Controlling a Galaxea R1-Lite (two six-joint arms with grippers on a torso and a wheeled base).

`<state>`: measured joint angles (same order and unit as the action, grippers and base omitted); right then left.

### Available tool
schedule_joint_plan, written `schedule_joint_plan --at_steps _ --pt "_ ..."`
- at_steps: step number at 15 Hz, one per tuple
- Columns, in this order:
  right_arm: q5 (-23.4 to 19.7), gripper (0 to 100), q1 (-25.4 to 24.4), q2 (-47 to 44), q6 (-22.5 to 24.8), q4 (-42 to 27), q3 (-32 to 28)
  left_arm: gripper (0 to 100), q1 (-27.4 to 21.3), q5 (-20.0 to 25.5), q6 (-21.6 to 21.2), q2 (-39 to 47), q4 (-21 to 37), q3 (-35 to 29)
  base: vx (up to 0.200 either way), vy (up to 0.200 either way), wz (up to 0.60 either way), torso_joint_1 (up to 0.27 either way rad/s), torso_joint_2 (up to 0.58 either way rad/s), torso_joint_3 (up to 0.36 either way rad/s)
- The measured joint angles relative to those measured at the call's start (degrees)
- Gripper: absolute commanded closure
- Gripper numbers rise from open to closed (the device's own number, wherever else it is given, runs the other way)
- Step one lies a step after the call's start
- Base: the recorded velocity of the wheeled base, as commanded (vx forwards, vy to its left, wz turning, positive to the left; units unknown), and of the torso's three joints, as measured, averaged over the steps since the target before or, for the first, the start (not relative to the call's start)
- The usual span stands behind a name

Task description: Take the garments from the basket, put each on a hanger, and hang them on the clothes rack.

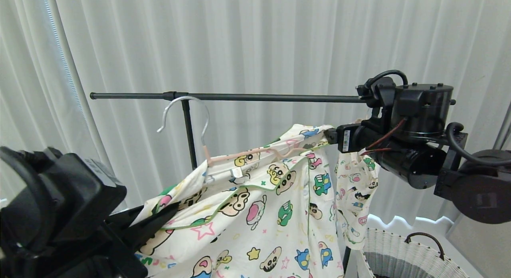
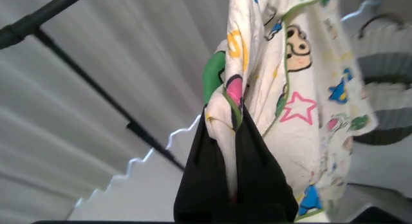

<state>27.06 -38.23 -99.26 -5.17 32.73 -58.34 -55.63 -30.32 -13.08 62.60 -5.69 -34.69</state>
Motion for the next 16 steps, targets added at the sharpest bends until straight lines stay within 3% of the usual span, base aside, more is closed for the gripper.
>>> schedule_joint_plan --at_steps 2,6,10,16 --pt "-0.02 0 -0.83 0.91 0.24 -0.06 -0.06 100 3.01 -2.8 -0.3 1.43 -0.11 1.35 0.0 0.0 0.0 0.0 0.0 0.0" --pt "0.35 0 -3.91 3.63 0.94 0.16 1.23 100 7.75 -3.73 -0.51 3.83 0.09 1.18 0.0 0.0 0.0 0.0 0.0 0.0" --pt "0.35 0 -6.36 5.96 4.11 0.2 6.69 100 7.39 -4.17 -0.98 5.27 -2.76 -0.48 0.0 0.0 0.0 0.0 0.0 0.0" --pt "-4.21 0 -7.46 6.53 4.77 -0.02 9.29 100 4.78 -4.06 -12.09 5.51 -8.7 -0.11 0.0 0.0 0.0 0.0 0.0 0.0"
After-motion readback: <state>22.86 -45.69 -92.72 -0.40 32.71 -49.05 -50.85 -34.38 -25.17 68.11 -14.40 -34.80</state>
